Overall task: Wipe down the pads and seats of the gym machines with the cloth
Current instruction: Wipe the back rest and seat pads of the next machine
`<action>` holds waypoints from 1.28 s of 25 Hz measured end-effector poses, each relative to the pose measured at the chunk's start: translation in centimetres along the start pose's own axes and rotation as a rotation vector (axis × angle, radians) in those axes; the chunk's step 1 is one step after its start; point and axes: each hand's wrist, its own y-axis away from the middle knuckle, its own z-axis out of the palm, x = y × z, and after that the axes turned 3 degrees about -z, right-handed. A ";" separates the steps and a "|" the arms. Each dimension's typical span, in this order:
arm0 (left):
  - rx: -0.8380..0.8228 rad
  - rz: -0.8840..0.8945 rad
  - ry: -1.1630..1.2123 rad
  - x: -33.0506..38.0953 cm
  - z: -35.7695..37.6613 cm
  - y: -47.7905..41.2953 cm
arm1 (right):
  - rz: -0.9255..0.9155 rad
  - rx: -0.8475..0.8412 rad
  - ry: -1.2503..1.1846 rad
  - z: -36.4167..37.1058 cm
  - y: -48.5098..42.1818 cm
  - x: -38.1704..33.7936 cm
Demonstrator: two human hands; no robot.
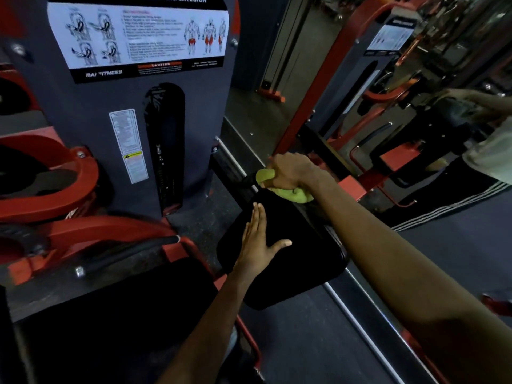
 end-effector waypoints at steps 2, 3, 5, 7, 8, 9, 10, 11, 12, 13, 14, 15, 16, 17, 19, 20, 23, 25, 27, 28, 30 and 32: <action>0.014 -0.013 -0.028 -0.1 0.2 -0.1 | -0.048 -0.031 -0.033 0.4 -0.6 0.9; 0.012 -0.024 -0.042 -0.1 0.2 -0.2 | -0.066 -0.027 -0.042 0.9 -0.8 1.3; 0.010 -0.040 -0.060 0.1 0.1 -0.5 | -0.100 -0.013 -0.073 1.2 -1.3 2.3; 0.009 -0.029 -0.036 -0.1 -0.2 -0.7 | -0.108 -0.020 -0.103 1.1 -1.9 2.2; 0.022 -0.024 -0.027 -0.1 -0.3 -0.6 | -0.115 -0.017 -0.112 1.1 -1.9 2.2; 0.032 -0.033 -0.018 -0.1 -0.2 -0.6 | -0.131 0.010 -0.109 1.1 -1.6 2.3; 0.035 -0.051 -0.008 0.0 -0.1 -0.6 | -0.153 0.055 -0.100 1.4 -0.6 2.4; 0.036 -0.062 0.013 0.1 -0.2 -0.4 | -0.175 0.125 -0.096 2.1 0.6 2.5; 0.041 -0.073 0.039 0.3 -0.4 -0.3 | -0.197 0.219 -0.113 3.0 2.1 2.6; 0.044 -0.078 0.063 0.3 -0.4 -0.4 | -0.213 0.320 -0.144 3.9 3.4 2.8; 0.035 -0.084 0.078 0.4 -0.6 -0.4 | -0.221 0.406 -0.175 4.7 4.8 2.9; 0.022 -0.090 0.085 0.5 -0.6 -0.5 | -0.213 0.462 -0.209 5.4 5.9 3.2; 0.018 -0.096 0.086 0.7 -0.6 -0.4 | -0.193 0.494 -0.253 6.0 7.2 3.4; 0.021 -0.096 0.090 0.5 -0.5 -0.5 | -0.162 0.511 -0.307 6.7 8.4 3.7; 0.042 -0.046 0.084 0.3 -0.5 -0.3 | -0.087 0.518 -0.400 8.3 11.3 3.9; 0.064 -0.010 0.060 0.3 -0.6 -0.3 | -0.036 0.531 -0.416 9.2 12.8 3.8; 0.119 0.071 0.021 1.1 -1.6 -0.9 | 0.143 0.664 -0.416 12.6 16.5 3.1; 0.108 0.158 -0.074 2.4 -2.3 -1.6 | 0.244 0.758 -0.419 14.7 17.8 2.3; 0.072 0.224 -0.215 3.8 -2.6 -1.8 | 0.360 0.843 -0.451 16.0 18.5 1.2; 0.066 0.264 -0.291 4.5 -2.6 -1.5 | 0.424 0.889 -0.483 16.3 18.6 0.6; 0.080 0.459 -0.438 5.0 -2.4 -1.2 | 0.535 0.960 -0.563 16.5 18.7 -0.2; 0.042 0.633 -0.526 5.4 -2.8 -1.7 | 0.601 1.021 -0.653 17.0 18.4 -0.6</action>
